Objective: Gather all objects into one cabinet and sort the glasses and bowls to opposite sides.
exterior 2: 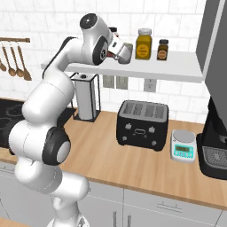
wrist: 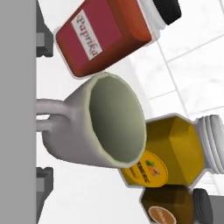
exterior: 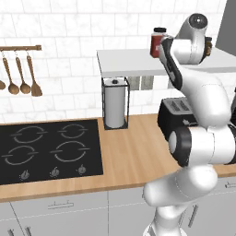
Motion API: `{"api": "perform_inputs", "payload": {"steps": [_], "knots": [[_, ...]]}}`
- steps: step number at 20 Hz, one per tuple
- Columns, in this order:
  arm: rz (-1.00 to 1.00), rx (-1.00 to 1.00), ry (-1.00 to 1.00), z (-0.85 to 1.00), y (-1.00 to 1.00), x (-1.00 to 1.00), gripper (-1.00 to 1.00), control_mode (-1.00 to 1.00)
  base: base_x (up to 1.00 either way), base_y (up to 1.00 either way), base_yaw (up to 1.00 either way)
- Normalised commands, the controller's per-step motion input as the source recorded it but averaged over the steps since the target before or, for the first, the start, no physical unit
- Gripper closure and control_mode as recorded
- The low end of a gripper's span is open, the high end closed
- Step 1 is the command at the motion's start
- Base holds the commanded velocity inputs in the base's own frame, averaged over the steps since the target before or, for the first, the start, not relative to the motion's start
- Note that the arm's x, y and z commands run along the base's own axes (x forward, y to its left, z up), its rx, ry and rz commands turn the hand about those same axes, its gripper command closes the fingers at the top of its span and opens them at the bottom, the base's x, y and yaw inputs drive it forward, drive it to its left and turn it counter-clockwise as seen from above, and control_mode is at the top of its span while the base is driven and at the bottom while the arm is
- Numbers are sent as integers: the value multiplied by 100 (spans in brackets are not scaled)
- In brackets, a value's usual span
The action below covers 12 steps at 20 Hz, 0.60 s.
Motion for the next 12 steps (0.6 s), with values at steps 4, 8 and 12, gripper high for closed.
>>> {"api": "perform_inputs", "payload": {"steps": [4,8,12], "knots": [[-8,-1,7,0,-9,38,-100,-100,0,0,0],[-5,0,5,0,-1,24,-100,-100,0,0,0],[0,0,1,0,0,2,-100,-100,0,0,0]]}}
